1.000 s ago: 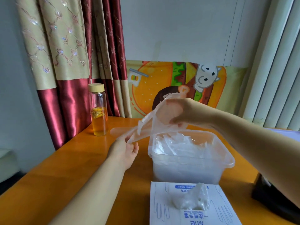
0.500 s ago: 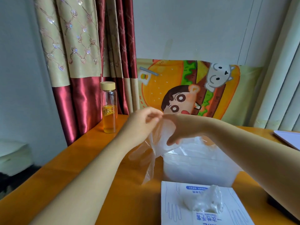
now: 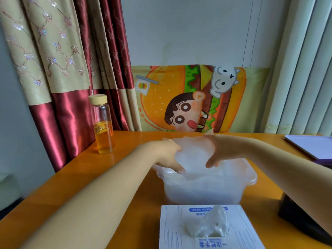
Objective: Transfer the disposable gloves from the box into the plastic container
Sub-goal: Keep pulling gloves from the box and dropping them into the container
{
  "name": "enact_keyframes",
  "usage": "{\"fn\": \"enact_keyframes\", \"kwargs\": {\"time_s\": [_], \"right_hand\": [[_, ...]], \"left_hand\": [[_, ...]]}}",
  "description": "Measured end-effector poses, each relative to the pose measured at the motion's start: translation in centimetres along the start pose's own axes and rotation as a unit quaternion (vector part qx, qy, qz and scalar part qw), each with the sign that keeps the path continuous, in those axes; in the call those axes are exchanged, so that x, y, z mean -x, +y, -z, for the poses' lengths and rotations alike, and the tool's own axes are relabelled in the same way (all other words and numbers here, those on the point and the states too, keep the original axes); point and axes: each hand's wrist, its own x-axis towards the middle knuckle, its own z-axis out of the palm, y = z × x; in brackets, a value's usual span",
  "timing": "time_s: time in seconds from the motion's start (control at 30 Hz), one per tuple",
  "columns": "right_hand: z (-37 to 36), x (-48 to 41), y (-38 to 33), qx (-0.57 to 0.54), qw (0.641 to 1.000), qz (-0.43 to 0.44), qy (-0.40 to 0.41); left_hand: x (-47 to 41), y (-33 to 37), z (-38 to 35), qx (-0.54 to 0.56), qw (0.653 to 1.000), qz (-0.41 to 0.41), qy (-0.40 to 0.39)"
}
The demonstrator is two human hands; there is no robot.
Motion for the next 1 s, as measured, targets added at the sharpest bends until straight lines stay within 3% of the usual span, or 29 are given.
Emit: {"fn": "enact_keyframes", "kwargs": {"time_s": [0.2,0.4,0.73,0.8,1.0], "right_hand": [[-1.7,-0.1,2.2,0.141,0.988,-0.033,-0.05],[-2.2,-0.3,3.0,0.28,0.948,-0.085,-0.128],[-4.6,-1.9,3.6,0.448,0.88,-0.111,-0.114],[-4.7,-2.0,3.7,0.444,0.882,-0.112,-0.108],[-1.6,0.6,3.2,0.355,0.933,-0.051,-0.02]], "left_hand": [[-3.6,2.7,-0.9,-0.079,0.994,0.012,-0.069],[-5.9,3.3,-1.6,-0.086,0.984,0.031,-0.155],[-8.3,3.3,-4.5,-0.23,0.947,0.069,-0.213],[-8.0,3.3,-4.4,-0.227,0.952,0.067,-0.196],[-5.3,2.8,-1.3,-0.064,0.976,0.07,-0.194]]}}
